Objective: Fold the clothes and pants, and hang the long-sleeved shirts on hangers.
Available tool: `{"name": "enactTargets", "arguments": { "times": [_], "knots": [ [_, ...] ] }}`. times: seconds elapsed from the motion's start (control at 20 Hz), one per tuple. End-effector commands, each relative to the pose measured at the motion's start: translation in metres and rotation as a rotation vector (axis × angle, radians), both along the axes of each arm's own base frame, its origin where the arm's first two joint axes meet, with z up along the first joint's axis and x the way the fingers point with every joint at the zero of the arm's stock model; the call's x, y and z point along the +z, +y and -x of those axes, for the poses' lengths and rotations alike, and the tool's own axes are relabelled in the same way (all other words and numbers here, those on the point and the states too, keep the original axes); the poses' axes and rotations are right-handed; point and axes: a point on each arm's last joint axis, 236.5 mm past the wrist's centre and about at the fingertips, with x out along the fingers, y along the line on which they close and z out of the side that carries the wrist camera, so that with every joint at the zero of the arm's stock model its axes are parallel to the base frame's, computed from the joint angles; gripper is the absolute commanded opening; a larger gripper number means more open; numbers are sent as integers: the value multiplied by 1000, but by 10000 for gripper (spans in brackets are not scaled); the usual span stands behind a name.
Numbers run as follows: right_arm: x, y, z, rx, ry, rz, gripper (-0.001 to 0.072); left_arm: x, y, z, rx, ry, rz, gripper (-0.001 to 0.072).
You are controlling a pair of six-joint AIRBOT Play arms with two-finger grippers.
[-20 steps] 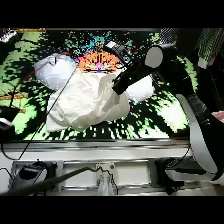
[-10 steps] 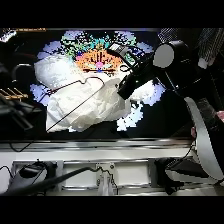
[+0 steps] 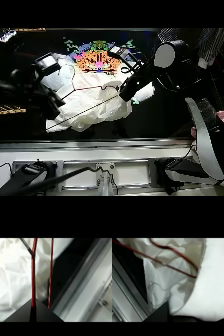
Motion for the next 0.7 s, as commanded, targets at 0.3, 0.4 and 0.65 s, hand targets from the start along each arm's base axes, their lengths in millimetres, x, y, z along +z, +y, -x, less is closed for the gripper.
{"name": "enactTargets", "arguments": {
  "times": [0.3,0.4,0.65],
  "knots": [
    [-1,-3,5,-21,28,12,27,-17,-85,-10,-324,59,256,10],
    [0,-3,-5,-38,-8,9,27,-32,-93,-10,-339,135,281,10],
    [4,5,-4,-38,-7,-27,27,-42,-138,-35,-355,233,550,10]
  ]
}}
